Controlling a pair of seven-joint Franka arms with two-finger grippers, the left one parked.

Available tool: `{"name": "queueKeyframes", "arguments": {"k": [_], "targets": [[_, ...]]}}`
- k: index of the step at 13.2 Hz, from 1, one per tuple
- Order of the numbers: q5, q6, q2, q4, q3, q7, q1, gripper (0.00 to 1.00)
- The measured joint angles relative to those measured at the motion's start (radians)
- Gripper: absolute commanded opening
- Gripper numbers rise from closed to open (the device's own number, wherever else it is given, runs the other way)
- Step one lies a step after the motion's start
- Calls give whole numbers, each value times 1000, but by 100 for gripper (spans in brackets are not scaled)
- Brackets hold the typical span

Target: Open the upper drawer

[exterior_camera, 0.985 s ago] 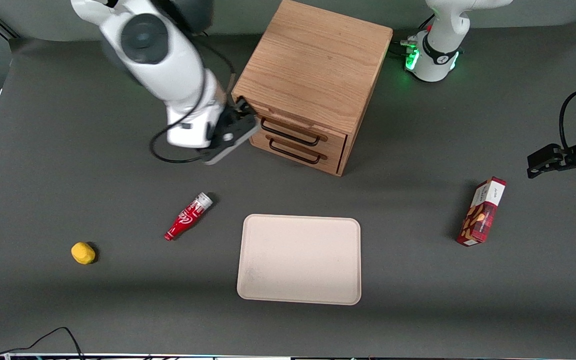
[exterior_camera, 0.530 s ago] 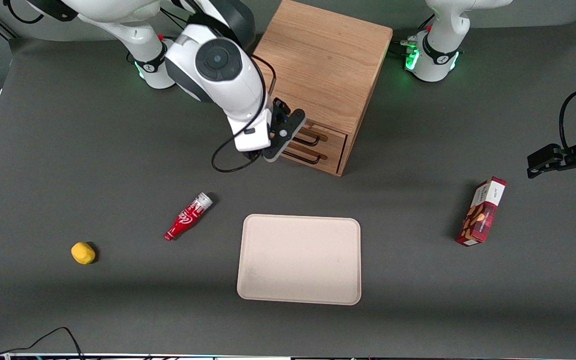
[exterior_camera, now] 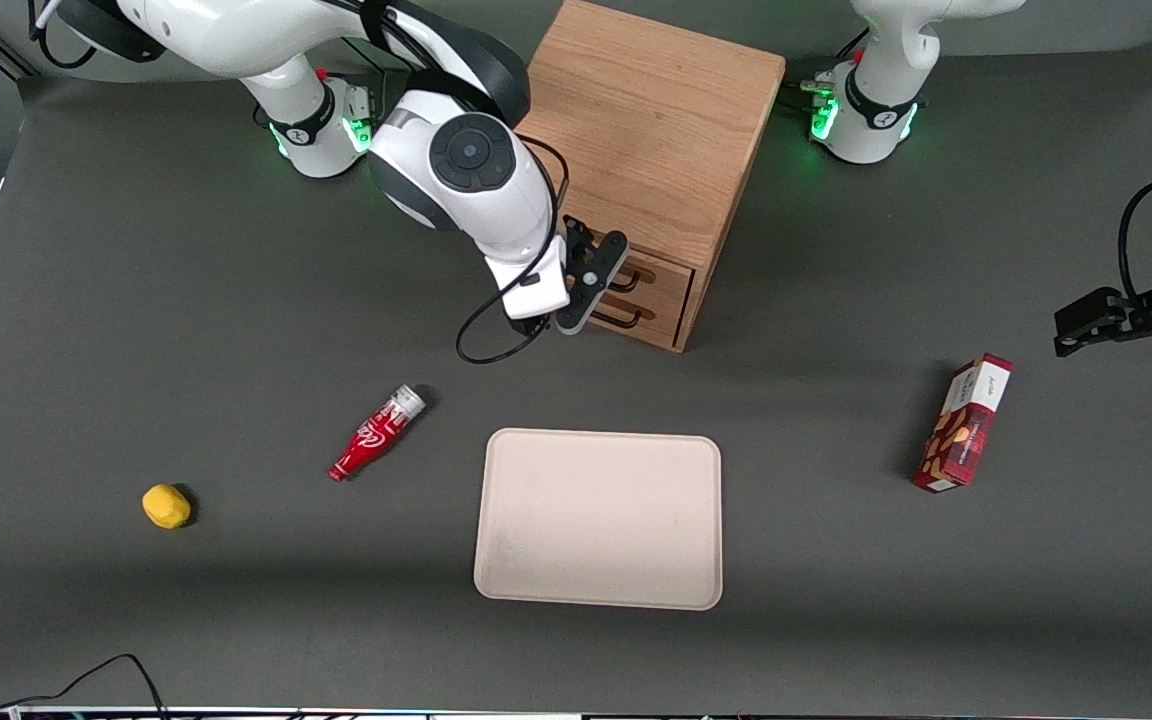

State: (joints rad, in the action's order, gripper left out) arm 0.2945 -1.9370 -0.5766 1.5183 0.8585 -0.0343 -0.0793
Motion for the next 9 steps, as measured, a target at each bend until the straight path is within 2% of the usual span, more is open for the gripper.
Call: {"name": "queueKeyframes", "arguments": {"k": [5,9], "targets": [[47,-38,-26,14,-13,-38,1,100],[49,-53,-26,-9,-68,-124,14,100]]}}
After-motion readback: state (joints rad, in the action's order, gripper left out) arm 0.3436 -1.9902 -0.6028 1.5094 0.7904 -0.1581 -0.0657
